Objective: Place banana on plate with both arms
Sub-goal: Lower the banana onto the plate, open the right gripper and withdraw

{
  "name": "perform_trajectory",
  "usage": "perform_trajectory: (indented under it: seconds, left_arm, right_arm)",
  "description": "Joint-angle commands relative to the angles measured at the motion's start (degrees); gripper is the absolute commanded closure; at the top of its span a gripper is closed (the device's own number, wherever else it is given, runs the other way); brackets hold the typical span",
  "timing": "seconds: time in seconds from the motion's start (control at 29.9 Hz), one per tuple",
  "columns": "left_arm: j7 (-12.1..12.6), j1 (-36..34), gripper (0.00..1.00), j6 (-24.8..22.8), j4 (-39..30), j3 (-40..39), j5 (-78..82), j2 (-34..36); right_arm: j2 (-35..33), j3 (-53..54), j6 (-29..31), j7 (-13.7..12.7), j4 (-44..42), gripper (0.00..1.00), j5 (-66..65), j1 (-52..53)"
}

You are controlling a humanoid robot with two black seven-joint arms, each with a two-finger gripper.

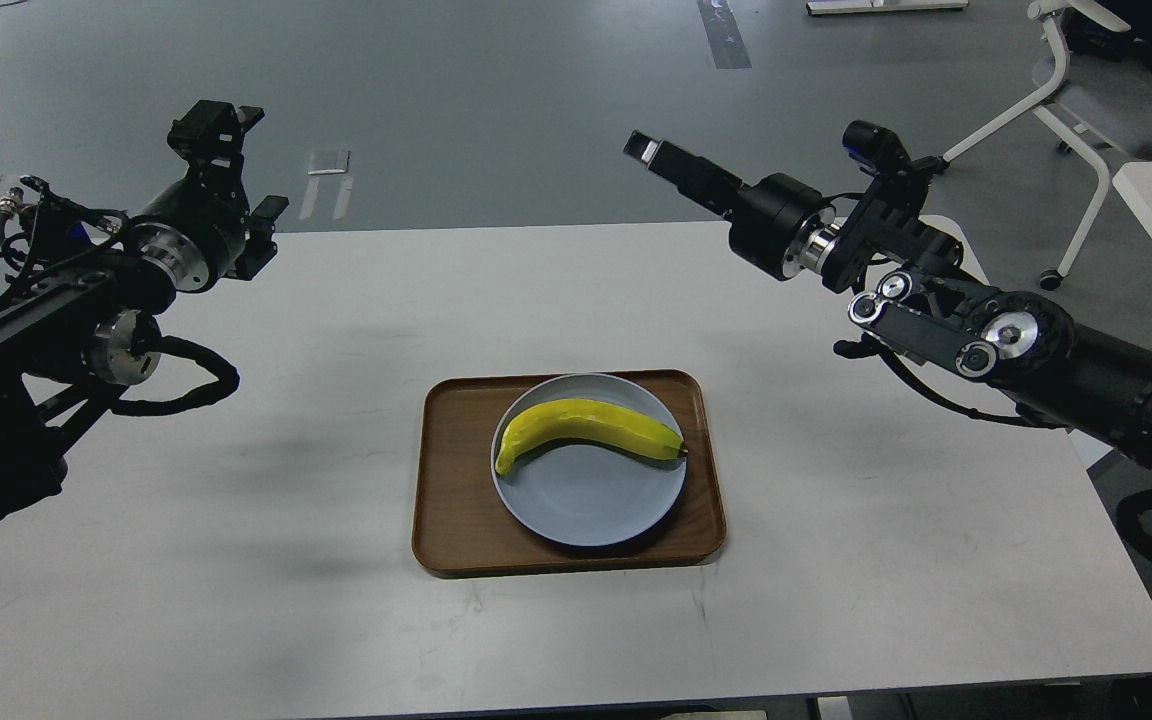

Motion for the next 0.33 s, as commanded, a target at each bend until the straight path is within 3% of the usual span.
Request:
perform_trajectory:
  seconds: [0.0,0.07,0.1,0.17,0.3]
  left_arm:
    - [-0.01,1.81,0.02,-2.24,-2.45,-4.14,-0.61,-0.6]
    - [-0.01,2.78,0.02,-3.39,-3.68,-4.76,-0.7,-0.52]
    - [-0.09,4.09,0.02,-4.18,-5.08,-5.72,-0.87,-0.52]
    - [-0.1,6.46,0.02,-4.53,-6.93,-8.09,-2.01,-0.52]
    - [-0.1,11.29,0.02,-5.93,-9.83,-13.37,-3.33,-0.61]
  right_arm:
    - [-0.95,2.99,4.03,-3.85,0.29,0.0,17.48,-0.01]
    - [-2.18,4.92,9.13,-5.26,0.2,0.0,23.83,-0.44]
    - [-3.66,6.93,15.69,-6.49,-0.06,0.0,30.13,-1.14]
    - [-4.03,8.53,21.52,-6.94,-1.02,0.0,35.17,-3.07]
    - [-4.03,9.06,20.24,-6.77,-2.26,0.0,35.2,-4.57]
